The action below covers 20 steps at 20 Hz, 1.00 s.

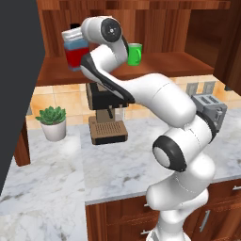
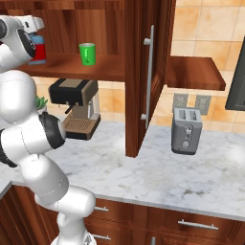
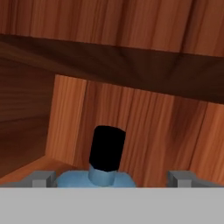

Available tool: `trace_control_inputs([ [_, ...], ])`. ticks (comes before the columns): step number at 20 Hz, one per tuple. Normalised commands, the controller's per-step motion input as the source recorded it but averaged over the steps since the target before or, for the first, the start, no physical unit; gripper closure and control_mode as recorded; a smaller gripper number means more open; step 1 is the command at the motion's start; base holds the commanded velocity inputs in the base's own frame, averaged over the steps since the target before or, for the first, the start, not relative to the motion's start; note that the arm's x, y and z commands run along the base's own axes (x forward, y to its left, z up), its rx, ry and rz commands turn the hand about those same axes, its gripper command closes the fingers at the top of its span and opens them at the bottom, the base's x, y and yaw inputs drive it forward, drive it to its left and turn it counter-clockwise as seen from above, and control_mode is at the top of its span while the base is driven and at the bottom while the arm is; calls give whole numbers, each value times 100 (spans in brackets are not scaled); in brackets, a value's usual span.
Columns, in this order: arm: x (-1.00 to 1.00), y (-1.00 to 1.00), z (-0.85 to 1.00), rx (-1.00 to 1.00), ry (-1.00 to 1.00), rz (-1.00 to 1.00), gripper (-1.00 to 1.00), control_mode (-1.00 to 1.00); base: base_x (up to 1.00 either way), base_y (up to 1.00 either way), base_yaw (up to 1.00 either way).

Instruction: Open the cabinet directly in front. Then move the liquor and the mug to the dining counter with the jar on it.

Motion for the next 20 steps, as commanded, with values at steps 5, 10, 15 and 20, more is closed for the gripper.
trace_control_inputs([
  [5,23,16,0,0,0,0,-100,-100,0,0,0],
  [10,21,13,0,0,0,0,-100,-100,0,0,0],
  [15,15,12,0,0,0,0,-100,-100,0,0,0],
  [20,11,12,0,0,0,0,-100,-100,0,0,0],
])
